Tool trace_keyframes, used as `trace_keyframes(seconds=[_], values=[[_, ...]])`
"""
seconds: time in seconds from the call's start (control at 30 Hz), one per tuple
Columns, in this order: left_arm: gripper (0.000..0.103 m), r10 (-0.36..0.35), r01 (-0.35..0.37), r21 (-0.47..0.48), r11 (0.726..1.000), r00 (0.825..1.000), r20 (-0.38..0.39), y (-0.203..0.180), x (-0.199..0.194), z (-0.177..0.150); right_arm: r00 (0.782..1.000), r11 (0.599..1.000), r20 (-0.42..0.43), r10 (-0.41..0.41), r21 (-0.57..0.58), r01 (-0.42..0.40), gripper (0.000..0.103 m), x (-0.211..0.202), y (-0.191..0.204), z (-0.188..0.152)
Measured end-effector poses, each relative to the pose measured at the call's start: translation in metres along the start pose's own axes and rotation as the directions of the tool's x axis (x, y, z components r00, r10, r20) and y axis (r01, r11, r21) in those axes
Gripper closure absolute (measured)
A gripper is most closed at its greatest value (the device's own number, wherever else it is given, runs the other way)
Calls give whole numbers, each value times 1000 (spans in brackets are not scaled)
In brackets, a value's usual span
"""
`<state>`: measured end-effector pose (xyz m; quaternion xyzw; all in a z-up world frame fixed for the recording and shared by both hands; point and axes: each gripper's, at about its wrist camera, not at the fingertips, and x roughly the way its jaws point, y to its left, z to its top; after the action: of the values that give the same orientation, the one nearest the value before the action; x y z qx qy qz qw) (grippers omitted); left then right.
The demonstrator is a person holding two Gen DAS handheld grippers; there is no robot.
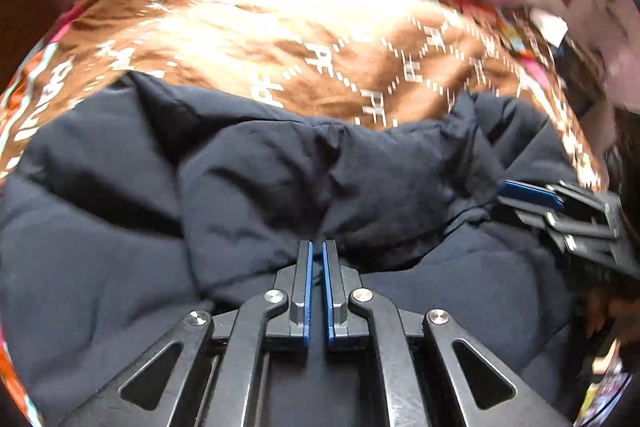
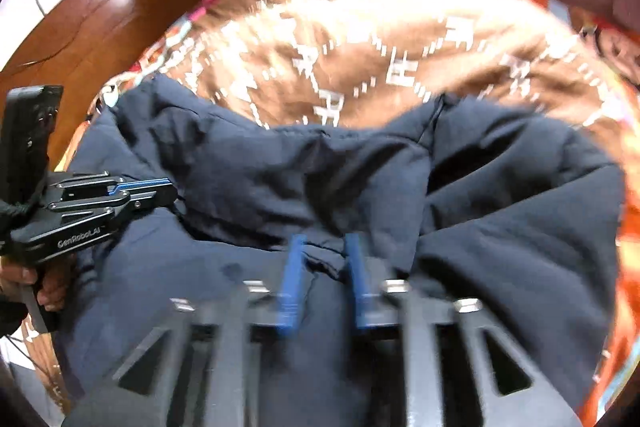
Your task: Fold large clothes
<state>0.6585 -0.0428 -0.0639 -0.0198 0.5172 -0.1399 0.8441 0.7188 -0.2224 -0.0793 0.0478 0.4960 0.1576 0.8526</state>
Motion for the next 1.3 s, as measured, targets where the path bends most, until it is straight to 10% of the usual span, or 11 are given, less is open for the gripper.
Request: trace_keyframes(seconds=[0.1, 0.27, 0.53, 0.73, 1.3], values=[[89, 4, -1, -64, 998, 999, 49, 3, -23, -10, 997, 1000, 77, -21, 10, 20, 54, -30, -4, -5], [10, -1, 20, -113, 993, 987, 164, -4, -56, -20, 975, 996, 207, -77, -30, 85, 15, -78, 0, -17], [10, 28, 12, -117, 993, 942, 333, -23, -95, -36, 925, 995, 369, -96, -4, 105, 9, -140, 5, -33], [7, 70, -52, -50, 997, 873, 483, -45, -134, -56, 863, 990, 491, -122, -5, 143, 9, -180, 18, -57], [0, 21, -44, 20, 999, 762, 648, -105, -294, -155, 776, 984, 611, -153, 24, 176, 8, -332, 85, -145]])
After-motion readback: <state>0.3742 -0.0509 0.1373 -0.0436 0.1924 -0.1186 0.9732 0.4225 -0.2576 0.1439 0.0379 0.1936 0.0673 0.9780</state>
